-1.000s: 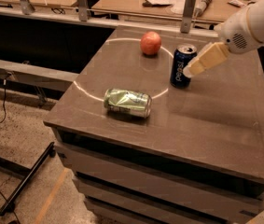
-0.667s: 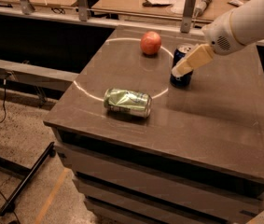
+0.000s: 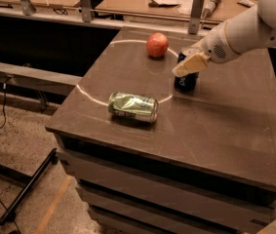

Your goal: Pick pepsi can

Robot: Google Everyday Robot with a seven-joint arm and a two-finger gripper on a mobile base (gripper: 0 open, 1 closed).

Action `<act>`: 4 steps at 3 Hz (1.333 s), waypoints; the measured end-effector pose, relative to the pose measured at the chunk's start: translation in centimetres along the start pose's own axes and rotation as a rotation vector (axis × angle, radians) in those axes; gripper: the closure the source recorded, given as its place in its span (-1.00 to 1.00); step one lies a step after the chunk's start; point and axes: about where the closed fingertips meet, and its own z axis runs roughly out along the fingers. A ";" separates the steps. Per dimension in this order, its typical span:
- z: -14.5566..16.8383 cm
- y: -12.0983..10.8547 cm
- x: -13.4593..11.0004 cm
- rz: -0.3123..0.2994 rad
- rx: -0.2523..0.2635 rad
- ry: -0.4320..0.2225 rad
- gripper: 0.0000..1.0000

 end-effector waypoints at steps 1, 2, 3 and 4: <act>0.1 0.0 -0.5 0.003 -0.034 0.011 0.23; -1.8 -0.1 -1.9 -0.020 -0.067 0.022 0.71; -6.3 -0.4 -3.7 -0.052 -0.066 -0.003 1.00; -6.3 -0.4 -3.8 -0.053 -0.066 -0.003 1.00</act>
Offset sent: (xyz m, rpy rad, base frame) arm -0.0103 -0.0060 0.0639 -0.0213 0.0592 0.1000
